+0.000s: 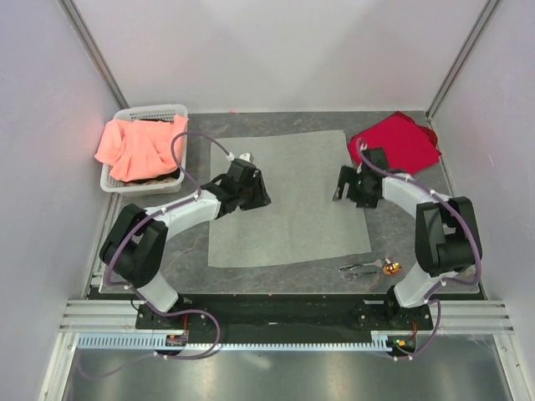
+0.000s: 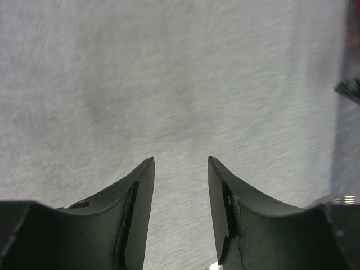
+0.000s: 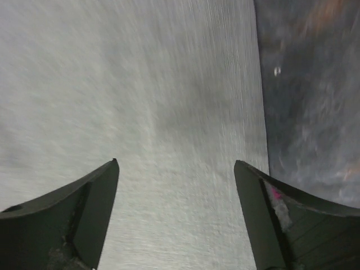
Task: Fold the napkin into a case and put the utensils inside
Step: Flatten out the crumpled napkin at the center of the board.
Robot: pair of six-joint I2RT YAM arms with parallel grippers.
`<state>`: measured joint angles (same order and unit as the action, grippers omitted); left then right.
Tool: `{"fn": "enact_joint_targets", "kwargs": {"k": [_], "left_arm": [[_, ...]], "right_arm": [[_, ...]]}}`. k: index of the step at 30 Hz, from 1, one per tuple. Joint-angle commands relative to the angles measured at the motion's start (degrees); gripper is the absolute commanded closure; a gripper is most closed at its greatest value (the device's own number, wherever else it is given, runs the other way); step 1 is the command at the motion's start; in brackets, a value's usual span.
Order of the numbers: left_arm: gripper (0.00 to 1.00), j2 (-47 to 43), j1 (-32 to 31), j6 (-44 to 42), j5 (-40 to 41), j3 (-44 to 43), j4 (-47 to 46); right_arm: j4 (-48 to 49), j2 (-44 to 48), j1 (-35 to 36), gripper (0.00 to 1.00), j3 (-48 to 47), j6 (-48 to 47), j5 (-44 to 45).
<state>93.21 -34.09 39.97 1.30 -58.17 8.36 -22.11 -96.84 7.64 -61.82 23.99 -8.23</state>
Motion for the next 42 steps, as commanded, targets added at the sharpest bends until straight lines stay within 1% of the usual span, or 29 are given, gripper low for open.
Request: {"fn": "enact_joint_targets", "kwargs": {"k": [1, 3, 7, 8, 11, 13, 15, 16, 17, 19, 21, 22, 23, 24, 25, 26, 27, 28, 29, 30, 31, 32, 33, 35, 36, 37, 39, 42], "left_arm": [[0.51, 1.53, 0.77, 0.29, 5.02, 2.45, 0.78], [0.5, 3.19, 0.86, -0.32, 6.16, 1.93, 1.22], [0.5, 7.5, 2.44, -0.68, 5.91, -1.15, 3.67], [0.5, 8.56, 2.97, -0.94, 5.56, -1.85, 3.85], [0.5, 12.78, 5.43, -2.43, 4.24, -6.58, 6.04], [0.5, 14.45, 7.71, -3.31, 3.71, -8.0, 7.02], [0.49, 14.81, 9.55, -4.54, 4.49, -9.41, 7.28], [0.49, 14.55, 10.0, -4.72, 4.59, -10.02, 8.85], [0.48, 13.85, 10.44, -4.72, 4.41, -10.73, 9.39], [0.47, 11.39, 10.18, -4.98, 4.06, -9.77, 9.22], [0.45, 6.48, 9.39, -5.42, 4.32, -7.67, 9.48], [0.44, 4.2, 9.3, -5.42, 4.24, -6.7, 9.74], [0.44, 0.0, 9.13, -5.25, 3.54, -4.43, 10.18], [0.44, -2.65, 8.95, -4.99, 3.19, -3.01, 10.18], [0.43, -5.12, 8.78, -4.64, 2.83, -0.13, 10.53], [0.43, -10.19, 8.51, -3.68, 2.05, 1.55, 10.88], [0.44, -12.76, 8.25, -3.14, 1.69, 3.4, 10.89], [0.44, -15.23, 8.07, -2.36, 1.34, 7.42, 10.89], [0.44, -18.03, 7.72, -0.26, 0.64, 9.55, 10.89], [0.44, -22.67, 7.54, 0.63, 0.29, 11.74, 10.63], [0.45, -25.24, 7.37, 1.42, -0.15, 15.77, 10.54], [0.46, -27.18, 6.85, 2.65, -0.24, 17.55, 10.62], [0.47, -30.94, 6.75, 3.53, -0.07, 19.05, 11.23], [0.48, -33.87, 6.58, 7.03, 1.67, 22.74, 12.81], [0.48, -35.19, 6.58, 8.1, 2.73, 23.36, 15.95], [0.48, -36.94, 6.58, 8.89, 4.05, 23.54, 17.55], [0.47, -38.36, 6.58, 9.87, 6.52, 23.46, 20.1], [0.46, -39.68, 6.66, 11.88, 9.85, 22.23, 25.11]], "right_arm": [[2.68, 6.83, 7.55, 0.13, 6.97, -3.07, 7.07], [2.95, 6.31, 10.71, 0.17, 8.2, -2.98, 11.71], [5.75, 2.72, 12.4, 0.21, 8.39, -2.02, 13.59], [6.28, 0.62, 12.4, 0.22, 7.95, -2.1, 13.59], [6.73, -4.13, 12.4, 0.23, 4.18, -3.24, 15.87], [6.47, -6.42, 12.4, 0.24, 0.49, -4.47, 16.4], [5.42, -8.89, 12.4, 0.24, -3.11, -5.44, 15.97], [4.71, -9.77, 12.4, 0.24, -4.26, -5.44, 15.96], [2.53, -9.77, 12.4, 0.23, -6.45, -5.44, 16.31], [0.76, -7.33, 12.4, 0.22, -7.17, -4.83, 16.49], [-2.31, -4.43, 12.49, 0.19, -6.3, -4.39, 18.76], [-3.54, -1.19, 12.4, 0.13, -5.6, -3.08, 20.86], [-6.08, 0.58, 12.4, 0.07, -3.68, -2.11, 25.15], [-7.41, 2.16, 12.05, 0.02, -2.53, -0.62, 27.02], [-8.55, 5.31, 11.53, 0.02, -1.3, 1.04, 27.3], [-9.87, 7.08, 9.61, 0.02, 1.68, 2.02, 25.56], [-10.14, 8.75, 7.85, 0.02, 3.53, 2.81, 23.37], [-10.15, 12.16, 6.0, 0.02, 5.38, 3.25, 20.91], [-10.06, 13.85, 2.68, 0.02, 8.79, 3.87, 18.54], [-10.06, 15.43, 1.77, 0.04, 10.22, 4.05, 17.64], [-10.06, 18.15, 1.24, 0.11, 11.36, 4.05, 17.89], [-10.06, 19.04, 0.45, 0.15, 13.2, 3.88, 18.07], [-10.06, 19.75, 0.1, 0.18, 13.74, 3.87, 18.16], [-9.89, 20.02, -0.6, 0.29, 14.88, 4.4, 17.81], [-9.8, 19.85, -0.61, 0.39, 14.98, 4.49, 17.37], [-9.71, 19.15, -0.61, 0.44, 15.15, 4.84, 17.37], [-9.71, 18.62, -0.61, 0.5, 15.59, 6.41, 17.46], [-9.53, 17.91, -0.61, 0.55, 16.56, 7.91, 18.24]]}}
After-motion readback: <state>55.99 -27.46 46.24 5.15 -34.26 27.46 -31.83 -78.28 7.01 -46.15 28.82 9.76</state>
